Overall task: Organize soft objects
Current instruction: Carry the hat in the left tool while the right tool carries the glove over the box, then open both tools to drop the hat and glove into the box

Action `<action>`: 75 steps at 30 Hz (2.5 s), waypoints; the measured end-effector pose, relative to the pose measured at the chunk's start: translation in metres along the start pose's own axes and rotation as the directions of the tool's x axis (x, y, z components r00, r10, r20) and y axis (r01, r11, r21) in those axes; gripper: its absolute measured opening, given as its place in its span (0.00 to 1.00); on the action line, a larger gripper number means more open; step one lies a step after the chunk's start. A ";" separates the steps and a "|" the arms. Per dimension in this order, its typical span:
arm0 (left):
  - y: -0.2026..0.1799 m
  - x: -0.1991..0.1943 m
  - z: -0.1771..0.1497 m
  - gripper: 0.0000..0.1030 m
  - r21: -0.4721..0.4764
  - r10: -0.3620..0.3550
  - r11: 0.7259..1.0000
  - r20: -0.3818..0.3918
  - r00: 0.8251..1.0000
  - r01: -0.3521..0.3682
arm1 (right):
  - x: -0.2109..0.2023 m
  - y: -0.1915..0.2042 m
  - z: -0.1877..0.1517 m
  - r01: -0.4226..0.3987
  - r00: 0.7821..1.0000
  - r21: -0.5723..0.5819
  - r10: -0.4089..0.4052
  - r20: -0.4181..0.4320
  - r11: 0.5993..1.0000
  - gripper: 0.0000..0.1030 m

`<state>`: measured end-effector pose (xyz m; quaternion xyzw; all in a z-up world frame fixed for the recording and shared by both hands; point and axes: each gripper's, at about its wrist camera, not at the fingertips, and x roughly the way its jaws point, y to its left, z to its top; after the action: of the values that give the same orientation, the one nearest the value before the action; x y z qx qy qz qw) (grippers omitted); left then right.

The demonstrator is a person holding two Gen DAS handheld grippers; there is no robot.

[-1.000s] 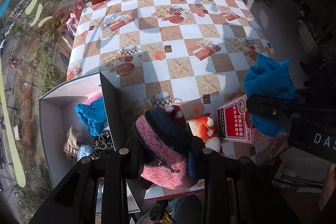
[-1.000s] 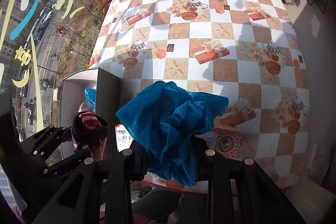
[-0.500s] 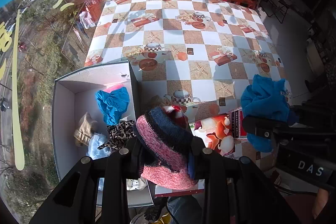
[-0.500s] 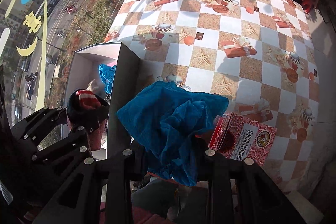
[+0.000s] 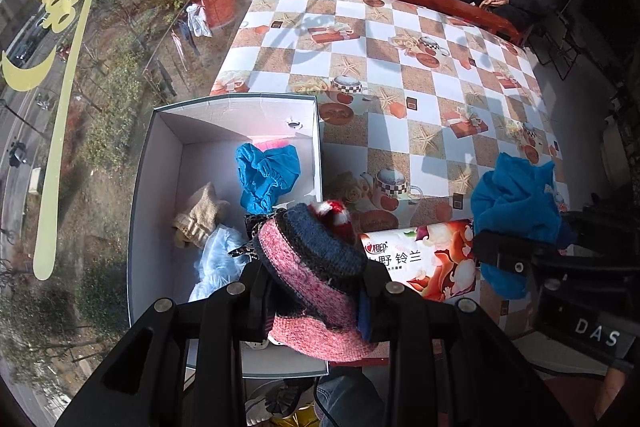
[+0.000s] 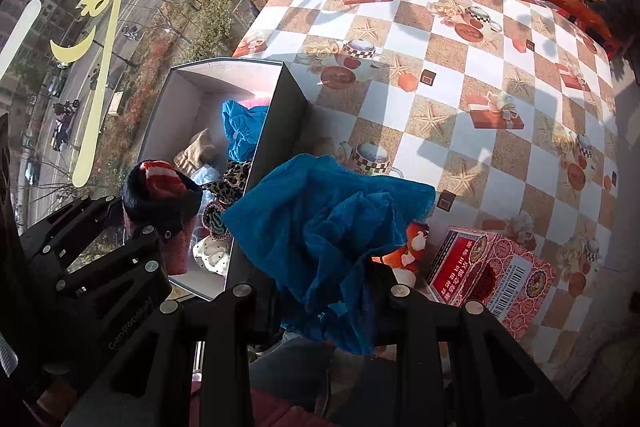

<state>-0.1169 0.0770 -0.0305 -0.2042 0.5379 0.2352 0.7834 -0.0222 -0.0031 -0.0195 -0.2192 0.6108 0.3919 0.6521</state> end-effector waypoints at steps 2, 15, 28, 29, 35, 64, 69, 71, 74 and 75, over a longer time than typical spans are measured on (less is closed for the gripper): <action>0.007 0.000 -0.002 0.33 -0.019 0.003 1.000 -0.002 1.000 -0.003 | 0.002 0.007 0.001 0.000 1.000 -0.019 0.000 -0.004 1.000 0.30; 0.053 0.001 -0.013 0.33 -0.143 0.035 0.989 -0.009 0.999 -0.036 | 0.015 0.052 0.015 -0.005 1.000 -0.139 0.001 -0.028 0.990 0.30; 0.084 0.010 -0.021 0.33 -0.237 0.058 0.969 -0.038 0.998 -0.065 | 0.030 0.088 0.030 -0.013 0.999 -0.234 0.001 -0.053 0.972 0.30; 0.085 0.011 -0.021 0.33 -0.239 0.058 0.969 -0.041 0.997 -0.066 | 0.031 0.091 0.031 -0.014 0.998 -0.240 0.001 -0.055 0.971 0.30; 0.090 0.018 -0.020 0.33 -0.254 0.063 0.964 -0.057 0.996 -0.076 | 0.039 0.106 0.041 -0.022 0.998 -0.270 0.004 -0.066 0.963 0.30; 0.108 0.061 -0.015 0.34 -0.286 0.053 0.954 -0.143 0.988 -0.093 | 0.074 0.124 0.072 -0.042 0.991 -0.265 0.007 -0.131 0.963 0.30; 0.109 0.045 -0.012 0.83 -0.284 0.073 0.955 -0.046 0.996 -0.083 | 0.072 0.126 0.079 -0.060 0.993 -0.273 0.028 -0.118 0.960 0.64; 0.110 0.043 -0.011 0.83 -0.268 0.111 0.955 -0.060 0.992 -0.123 | 0.068 0.126 0.082 -0.046 0.995 -0.278 0.019 -0.098 0.959 0.74; 0.114 0.045 -0.011 0.83 -0.273 0.105 0.954 -0.090 0.990 -0.126 | 0.065 0.122 0.085 -0.040 0.994 -0.267 0.012 -0.106 0.963 0.79; 0.117 0.043 -0.012 0.83 -0.286 0.101 0.950 -0.085 0.991 -0.122 | 0.065 0.121 0.085 -0.040 0.993 -0.263 0.009 -0.116 0.964 0.79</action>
<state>-0.1811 0.1704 -0.0832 -0.2944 0.5351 0.3483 0.7111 -0.0667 0.1496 -0.0462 -0.3186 0.5918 0.4649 0.5763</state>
